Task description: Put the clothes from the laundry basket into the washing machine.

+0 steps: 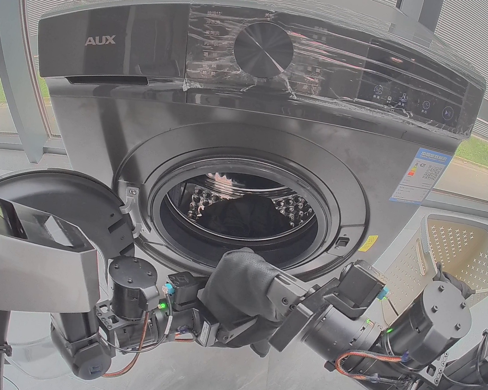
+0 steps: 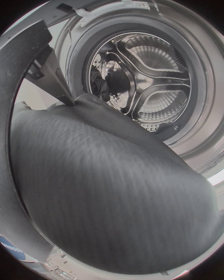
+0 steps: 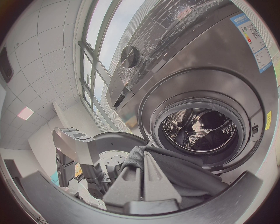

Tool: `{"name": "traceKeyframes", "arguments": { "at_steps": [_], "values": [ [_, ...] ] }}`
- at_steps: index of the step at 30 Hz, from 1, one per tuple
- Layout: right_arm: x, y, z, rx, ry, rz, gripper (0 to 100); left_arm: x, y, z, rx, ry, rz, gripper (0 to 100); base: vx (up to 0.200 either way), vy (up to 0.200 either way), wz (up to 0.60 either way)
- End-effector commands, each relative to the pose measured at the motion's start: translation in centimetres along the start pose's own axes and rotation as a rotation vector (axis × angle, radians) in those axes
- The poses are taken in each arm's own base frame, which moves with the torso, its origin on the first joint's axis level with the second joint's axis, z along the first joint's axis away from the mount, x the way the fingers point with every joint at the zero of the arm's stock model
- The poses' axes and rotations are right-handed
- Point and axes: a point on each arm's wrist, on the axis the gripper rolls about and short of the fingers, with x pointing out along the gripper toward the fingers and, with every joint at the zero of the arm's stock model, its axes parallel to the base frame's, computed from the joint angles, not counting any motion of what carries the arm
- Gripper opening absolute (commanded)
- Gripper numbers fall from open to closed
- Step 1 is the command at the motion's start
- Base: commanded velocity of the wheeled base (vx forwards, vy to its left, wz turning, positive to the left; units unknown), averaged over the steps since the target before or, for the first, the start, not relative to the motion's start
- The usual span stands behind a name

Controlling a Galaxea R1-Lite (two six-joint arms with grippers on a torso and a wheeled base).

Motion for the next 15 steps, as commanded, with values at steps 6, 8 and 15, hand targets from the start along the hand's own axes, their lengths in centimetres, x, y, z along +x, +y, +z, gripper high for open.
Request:
{"name": "traceKeyframes", "arguments": {
  "at_steps": [6,8,15],
  "values": [
    [-0.3,-0.1,-0.1,-0.002,0.006,-0.006,0,2.5,1.2,-1.3,-0.003,-0.009,0.029,0,0.0,0.0,0.0],
    [-0.1,-0.4,0.0,-0.007,0.001,-0.015,0,2.5,1.3,-0.9,0.0,-0.024,0.031,0,0.0,0.0,0.0],
    [2.0,-5.2,-0.1,-0.064,-0.026,-0.15,0,-1.5,-0.1,2.6,0.014,-0.077,0.012,0,0.0,0.0,0.0]
  ]
}}
